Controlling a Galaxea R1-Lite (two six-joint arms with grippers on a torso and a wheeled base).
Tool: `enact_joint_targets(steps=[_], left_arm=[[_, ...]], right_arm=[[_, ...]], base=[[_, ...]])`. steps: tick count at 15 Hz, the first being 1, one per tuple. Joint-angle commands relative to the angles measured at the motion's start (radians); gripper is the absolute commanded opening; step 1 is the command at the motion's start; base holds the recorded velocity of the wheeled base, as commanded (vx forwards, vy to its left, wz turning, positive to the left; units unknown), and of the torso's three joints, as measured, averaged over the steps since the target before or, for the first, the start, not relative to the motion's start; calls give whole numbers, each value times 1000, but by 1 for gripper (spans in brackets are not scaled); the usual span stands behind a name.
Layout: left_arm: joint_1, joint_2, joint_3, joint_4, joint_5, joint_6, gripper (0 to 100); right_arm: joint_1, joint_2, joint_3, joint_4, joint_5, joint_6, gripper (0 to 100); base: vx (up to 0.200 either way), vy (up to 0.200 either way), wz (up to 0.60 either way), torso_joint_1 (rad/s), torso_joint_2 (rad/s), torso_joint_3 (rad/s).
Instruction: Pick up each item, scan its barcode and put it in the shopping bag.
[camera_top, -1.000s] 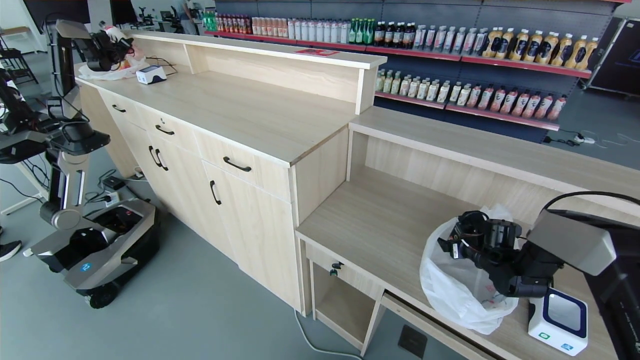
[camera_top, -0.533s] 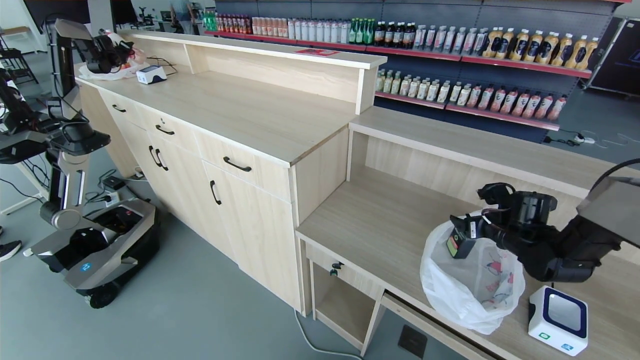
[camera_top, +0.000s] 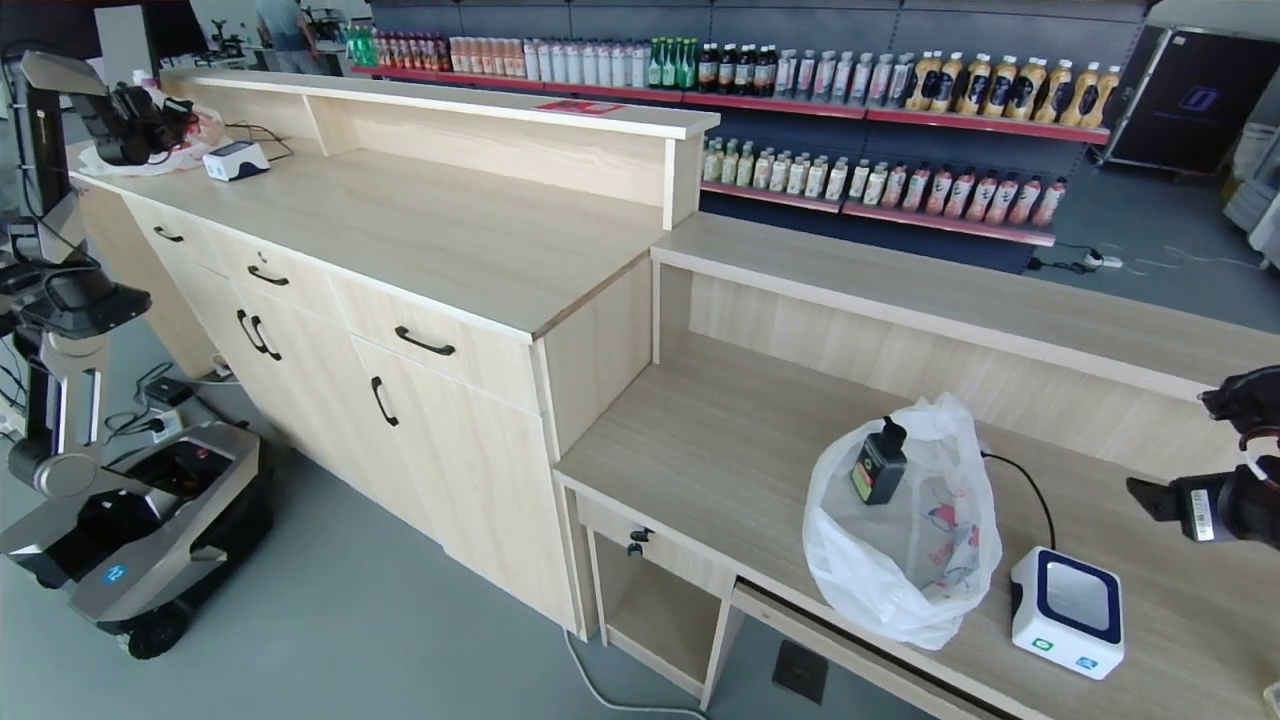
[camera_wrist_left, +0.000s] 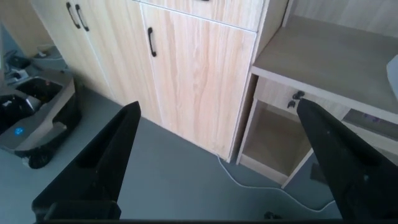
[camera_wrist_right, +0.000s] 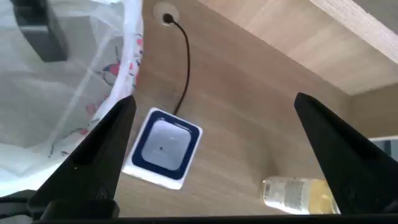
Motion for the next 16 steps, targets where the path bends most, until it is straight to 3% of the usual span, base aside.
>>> enact_joint_targets(steps=[1, 4, 6, 9, 14, 16], left_arm=[[1, 0, 0, 0, 0, 0, 100], [1, 0, 0, 0, 0, 0, 100], [1, 0, 0, 0, 0, 0, 100], [1, 0, 0, 0, 0, 0, 100], [1, 0, 0, 0, 0, 0, 100], [1, 0, 0, 0, 0, 0, 100]], right_arm=[[-159, -160, 17, 118, -13, -2, 100], [-293, -176, 20, 225, -17, 2, 100], [-345, -143, 18, 202, -10, 18, 100], [-368, 78, 17, 21, 112, 167, 100], [-378, 354, 8, -199, 354, 147, 100], [-377, 436, 12, -265, 354, 81, 100]], base=[[0, 0, -600, 2, 7, 2], [0, 0, -600, 1, 4, 2], [0, 0, -600, 0, 5, 2], [0, 0, 0, 0, 0, 0], [0, 0, 0, 0, 0, 0], [0, 0, 0, 0, 0, 0]])
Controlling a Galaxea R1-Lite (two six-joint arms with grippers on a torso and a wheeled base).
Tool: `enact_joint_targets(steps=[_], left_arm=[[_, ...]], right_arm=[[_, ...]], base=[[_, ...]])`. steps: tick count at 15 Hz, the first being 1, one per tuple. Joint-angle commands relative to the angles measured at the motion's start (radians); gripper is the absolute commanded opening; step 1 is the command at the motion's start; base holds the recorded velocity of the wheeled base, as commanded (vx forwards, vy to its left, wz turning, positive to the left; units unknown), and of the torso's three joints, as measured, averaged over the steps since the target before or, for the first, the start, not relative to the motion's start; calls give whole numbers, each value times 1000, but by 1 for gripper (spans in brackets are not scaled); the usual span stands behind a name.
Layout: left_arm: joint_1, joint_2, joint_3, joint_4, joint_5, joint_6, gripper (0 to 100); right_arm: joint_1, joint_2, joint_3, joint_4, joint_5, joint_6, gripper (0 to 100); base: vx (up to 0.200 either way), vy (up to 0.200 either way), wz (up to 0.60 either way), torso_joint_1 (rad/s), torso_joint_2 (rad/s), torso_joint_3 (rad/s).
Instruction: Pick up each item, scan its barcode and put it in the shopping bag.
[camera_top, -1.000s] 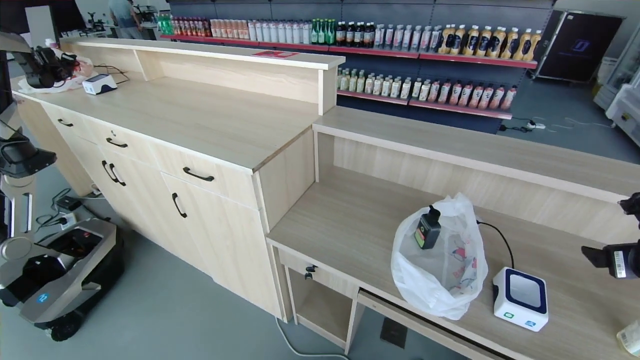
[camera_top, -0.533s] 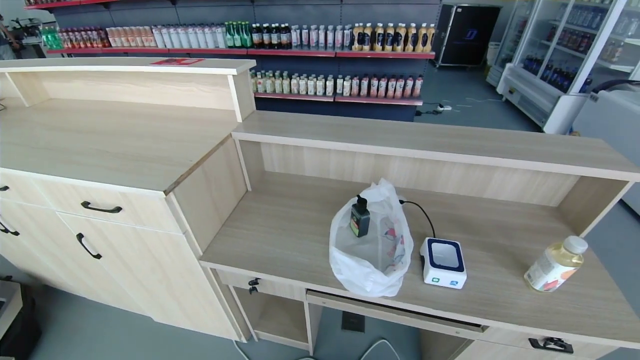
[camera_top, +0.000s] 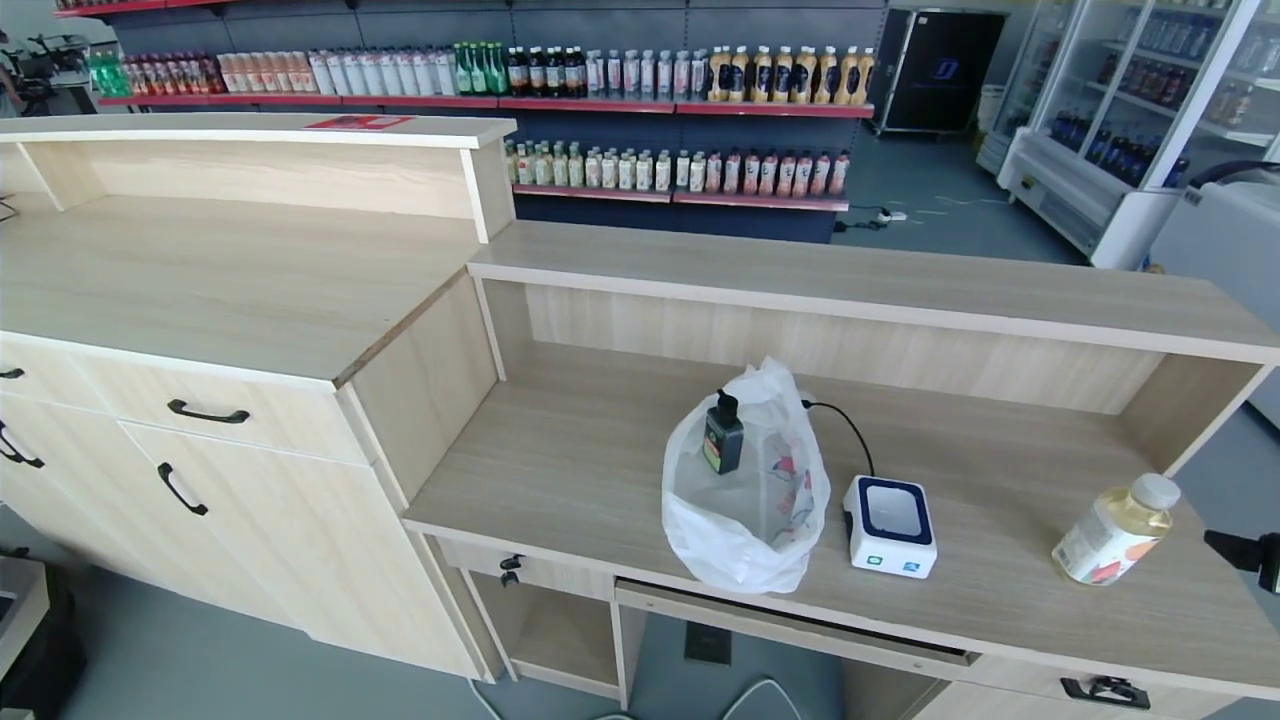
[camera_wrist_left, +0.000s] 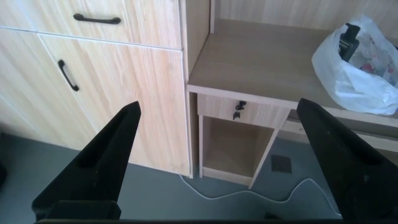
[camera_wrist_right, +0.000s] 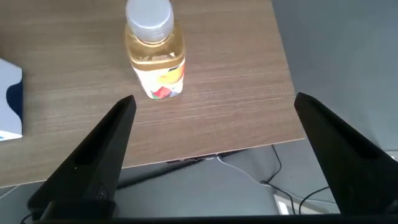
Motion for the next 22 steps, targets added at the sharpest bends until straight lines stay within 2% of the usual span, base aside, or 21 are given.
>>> enact_joint_targets(steps=[1, 5, 14, 22], left_arm=[[1, 0, 0, 0, 0, 0, 100], [1, 0, 0, 0, 0, 0, 100], [1, 0, 0, 0, 0, 2, 100], [1, 0, 0, 0, 0, 0, 100]], right_arm=[[-2, 148, 0, -58, 7, -26, 100], [-11, 168, -3, -64, 11, -26, 100], [116, 381, -82, -288, 13, -62, 100], [196, 493, -157, -337, 10, -89, 100]], base=[[0, 0, 0, 0, 0, 0], [0, 0, 0, 0, 0, 0], [0, 0, 0, 0, 0, 0], [0, 0, 0, 0, 0, 0]])
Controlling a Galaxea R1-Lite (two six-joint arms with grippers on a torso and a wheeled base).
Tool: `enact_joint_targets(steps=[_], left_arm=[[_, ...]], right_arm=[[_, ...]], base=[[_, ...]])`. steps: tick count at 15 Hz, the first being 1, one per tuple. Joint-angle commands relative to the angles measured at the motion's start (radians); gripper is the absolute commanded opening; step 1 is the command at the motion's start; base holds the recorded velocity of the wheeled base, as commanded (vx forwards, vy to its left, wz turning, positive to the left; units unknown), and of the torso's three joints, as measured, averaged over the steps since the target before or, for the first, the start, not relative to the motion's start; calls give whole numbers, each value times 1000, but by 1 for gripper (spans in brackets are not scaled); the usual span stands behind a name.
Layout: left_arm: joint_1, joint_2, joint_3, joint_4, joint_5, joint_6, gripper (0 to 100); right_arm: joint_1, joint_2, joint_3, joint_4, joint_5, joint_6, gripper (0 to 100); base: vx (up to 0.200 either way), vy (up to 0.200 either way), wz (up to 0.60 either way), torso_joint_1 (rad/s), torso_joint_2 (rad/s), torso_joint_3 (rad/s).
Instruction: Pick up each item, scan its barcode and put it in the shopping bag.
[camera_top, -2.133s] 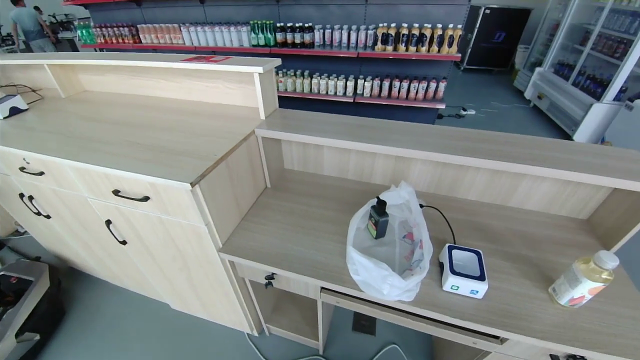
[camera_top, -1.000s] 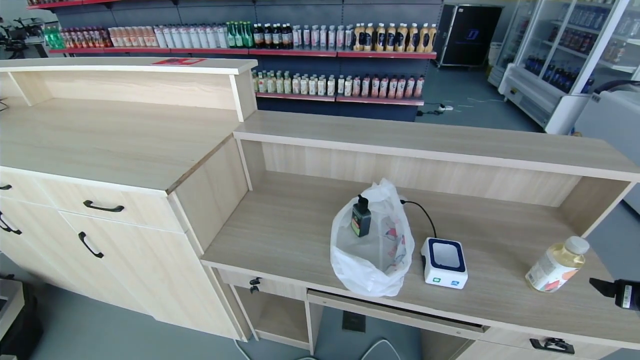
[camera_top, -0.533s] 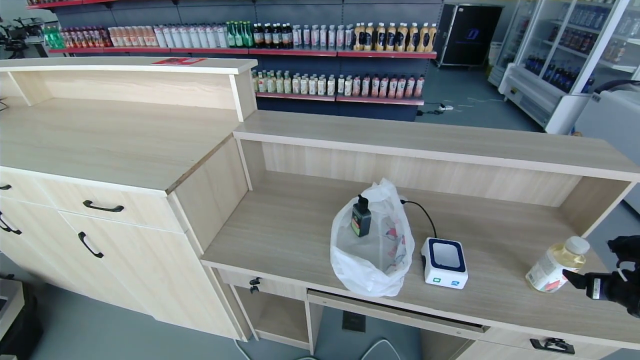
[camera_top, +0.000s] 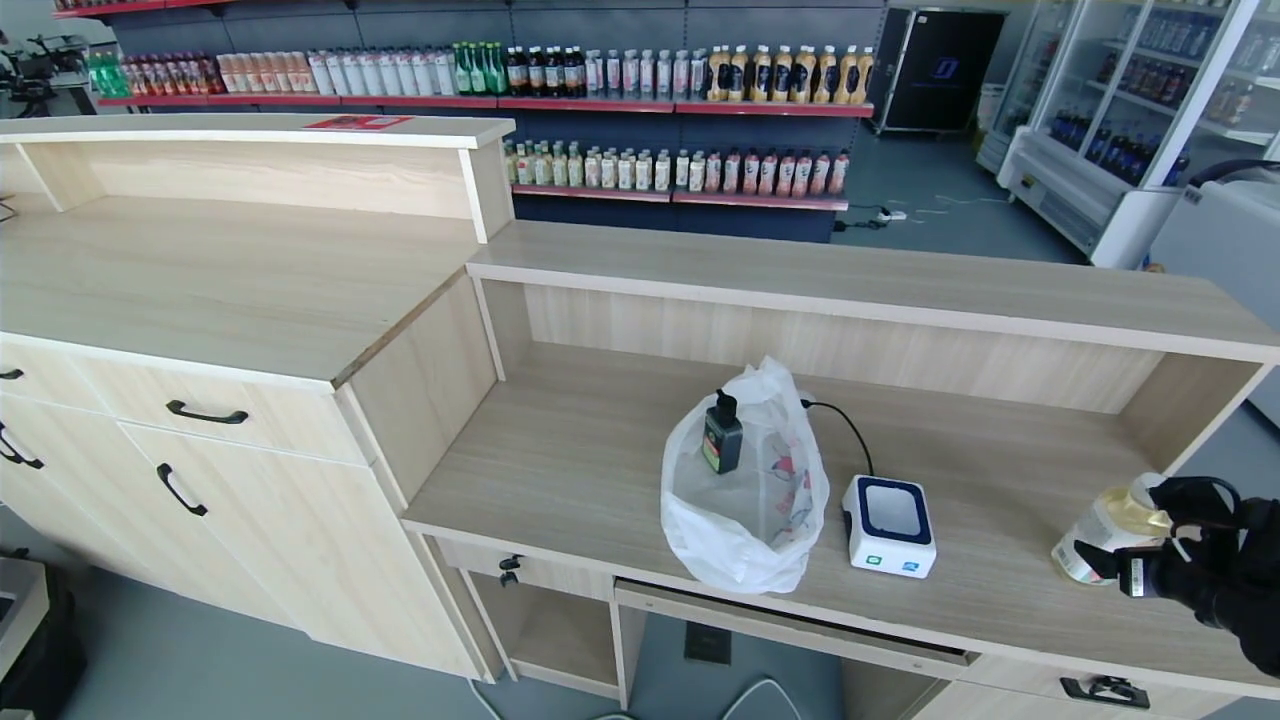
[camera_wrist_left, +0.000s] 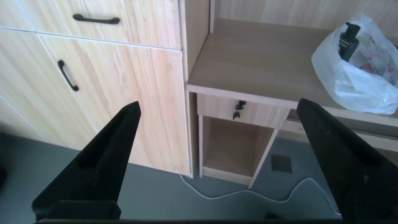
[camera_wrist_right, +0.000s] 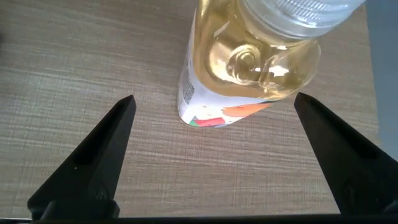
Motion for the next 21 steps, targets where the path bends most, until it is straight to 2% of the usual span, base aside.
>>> enact_joint_targets(steps=[1, 13, 18, 19, 21], left_arm=[[0, 0, 0, 0, 0, 0, 100], [0, 0, 0, 0, 0, 0, 100], [0, 0, 0, 0, 0, 0, 100], [0, 0, 0, 0, 0, 0, 100], [0, 0, 0, 0, 0, 0, 100]], right_arm=[[22, 49, -16, -29, 0, 0, 100], [34, 131, -178, -40, -4, 1, 100], [67, 161, -237, -34, -4, 1, 100], [73, 164, -247, -34, -4, 1, 0], [77, 173, -263, -37, -6, 0, 0]], base=[[0, 0, 0, 0, 0, 0], [0, 0, 0, 0, 0, 0], [0, 0, 0, 0, 0, 0], [0, 0, 0, 0, 0, 0], [0, 0, 0, 0, 0, 0]])
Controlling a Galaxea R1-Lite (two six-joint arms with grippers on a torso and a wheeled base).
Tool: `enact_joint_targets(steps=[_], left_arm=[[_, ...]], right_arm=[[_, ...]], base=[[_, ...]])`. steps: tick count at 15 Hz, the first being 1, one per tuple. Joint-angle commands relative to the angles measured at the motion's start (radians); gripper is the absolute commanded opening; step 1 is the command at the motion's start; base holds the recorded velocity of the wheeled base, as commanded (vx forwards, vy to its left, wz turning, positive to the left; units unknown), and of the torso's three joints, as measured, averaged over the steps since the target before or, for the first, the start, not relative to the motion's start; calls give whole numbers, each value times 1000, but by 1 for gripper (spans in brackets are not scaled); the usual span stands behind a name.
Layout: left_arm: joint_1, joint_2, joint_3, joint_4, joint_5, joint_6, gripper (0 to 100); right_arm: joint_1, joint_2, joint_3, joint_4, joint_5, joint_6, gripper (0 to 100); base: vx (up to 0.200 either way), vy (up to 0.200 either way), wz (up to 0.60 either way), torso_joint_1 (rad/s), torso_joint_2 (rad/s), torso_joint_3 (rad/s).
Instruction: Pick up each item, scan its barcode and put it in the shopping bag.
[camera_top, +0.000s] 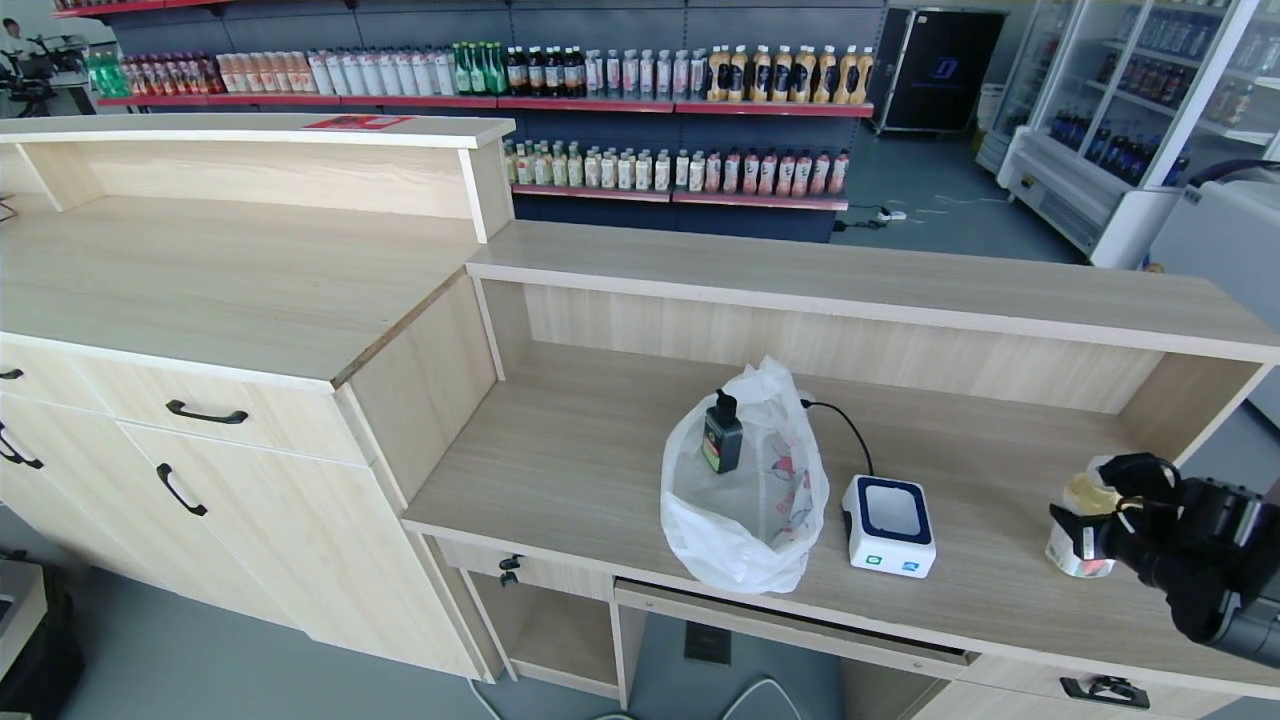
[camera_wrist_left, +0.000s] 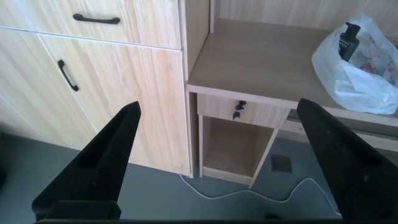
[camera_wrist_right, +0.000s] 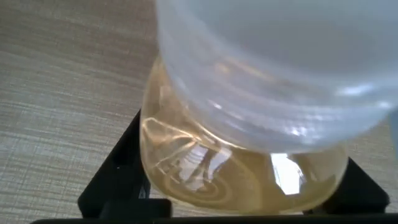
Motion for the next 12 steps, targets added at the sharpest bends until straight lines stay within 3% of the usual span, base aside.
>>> enact_joint_targets(steps=[1, 7, 9, 10, 12], left_arm=[[0, 0, 0, 0, 0, 0, 100], [0, 0, 0, 0, 0, 0, 100], [0, 0, 0, 0, 0, 0, 100], [0, 0, 0, 0, 0, 0, 100], [0, 0, 0, 0, 0, 0, 100]], right_arm=[[6, 13, -14, -2, -1, -2, 0], [13, -33, -19, -7, 0, 3, 0], [9, -111, -5, 7, 5, 70, 0], [11, -202, 16, 50, 11, 145, 0], [13, -464, 41, 322, 132, 269, 0]], base=[[0, 0, 0, 0, 0, 0], [0, 0, 0, 0, 0, 0], [0, 0, 0, 0, 0, 0], [0, 0, 0, 0, 0, 0], [0, 0, 0, 0, 0, 0]])
